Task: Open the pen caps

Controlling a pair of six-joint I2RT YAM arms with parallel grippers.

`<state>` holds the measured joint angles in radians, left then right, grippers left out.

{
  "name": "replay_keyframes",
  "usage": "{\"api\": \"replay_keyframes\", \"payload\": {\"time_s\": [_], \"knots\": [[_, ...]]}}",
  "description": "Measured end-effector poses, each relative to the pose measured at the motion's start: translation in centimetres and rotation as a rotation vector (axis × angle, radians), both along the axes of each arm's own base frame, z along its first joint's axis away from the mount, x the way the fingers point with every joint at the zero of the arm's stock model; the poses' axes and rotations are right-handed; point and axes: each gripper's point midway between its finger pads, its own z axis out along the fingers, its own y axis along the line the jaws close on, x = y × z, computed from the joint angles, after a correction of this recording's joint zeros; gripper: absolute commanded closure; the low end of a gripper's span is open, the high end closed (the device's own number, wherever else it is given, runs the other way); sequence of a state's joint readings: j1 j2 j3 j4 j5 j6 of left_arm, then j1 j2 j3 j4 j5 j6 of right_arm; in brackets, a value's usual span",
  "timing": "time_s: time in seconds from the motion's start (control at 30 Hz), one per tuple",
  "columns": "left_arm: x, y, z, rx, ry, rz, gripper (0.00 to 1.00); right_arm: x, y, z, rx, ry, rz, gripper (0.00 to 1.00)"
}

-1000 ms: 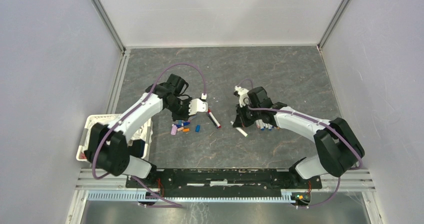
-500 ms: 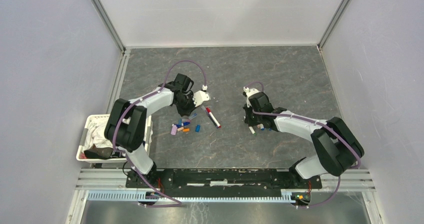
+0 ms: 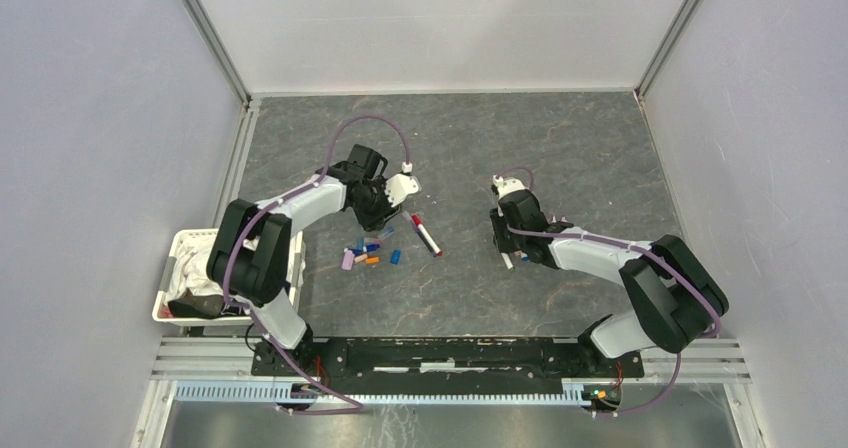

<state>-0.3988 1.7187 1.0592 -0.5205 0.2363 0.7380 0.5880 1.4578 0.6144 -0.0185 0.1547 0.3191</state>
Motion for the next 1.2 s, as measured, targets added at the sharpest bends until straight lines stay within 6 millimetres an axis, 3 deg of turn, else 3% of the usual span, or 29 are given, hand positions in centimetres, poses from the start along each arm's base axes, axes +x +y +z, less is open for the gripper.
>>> {"api": "replay_keyframes", "payload": {"time_s": [0.03,0.17,0.2,0.23,0.27,0.4,0.57,0.63,0.73,0.83,0.9,0.97,1.03,1.2], "knots": [[0.1,-0.1,0.6,-0.009,-0.012,0.007,0.43,0.0,0.0,0.0,0.0,0.0,-0.001,0.64],[1.0,-0.6,4.6,-0.056,-0.085,0.024,0.33,0.0,0.0,0.4,0.006,-0.008,-0.003,0.54],[1.4,-0.9,6.1,-0.074,-0.112,0.028,0.14,0.1,0.0,0.8,0.009,-0.013,-0.002,0.44],[1.8,-1.1,7.9,-0.092,-0.144,0.033,0.02,0.2,0.1,1.3,0.017,-0.023,0.0,0.34],[2.3,-1.3,9.5,-0.108,-0.176,0.036,0.0,0.4,0.4,1.8,0.027,-0.032,0.004,0.19],[3.5,-1.8,17.2,-0.197,-0.336,0.074,0.0,1.7,3.2,5.0,0.098,-0.088,0.073,0.02],[2.0,-0.8,25.5,-0.322,-0.571,0.127,0.0,1.3,6.4,7.2,0.22,-0.104,0.145,0.02],[1.2,-0.3,26.1,-0.33,-0.597,0.13,0.0,1.8,6.2,7.6,0.248,-0.097,0.11,0.02],[0.9,0.0,25.5,-0.32,-0.581,0.133,0.0,2.8,6.2,8.5,0.347,-0.098,0.097,0.02],[1.2,1.0,22.5,-0.277,-0.54,0.167,0.0,2.9,6.8,8.7,0.359,-0.077,0.121,0.08],[1.3,2.3,21.5,-0.251,-0.524,0.206,0.0,2.7,9.0,8.8,0.308,-0.057,0.184,0.18],[2.1,3.9,22.2,-0.248,-0.545,0.265,0.0,2.2,12.0,9.4,0.278,-0.066,0.265,0.3],[2.7,5.0,23.2,-0.248,-0.567,0.311,0.0,1.3,13.7,9.5,0.245,-0.072,0.318,0.46],[4.0,6.5,25.1,-0.225,-0.605,0.388,0.0,0.5,15.4,6.6,0.132,-0.018,0.373,0.66]]}}
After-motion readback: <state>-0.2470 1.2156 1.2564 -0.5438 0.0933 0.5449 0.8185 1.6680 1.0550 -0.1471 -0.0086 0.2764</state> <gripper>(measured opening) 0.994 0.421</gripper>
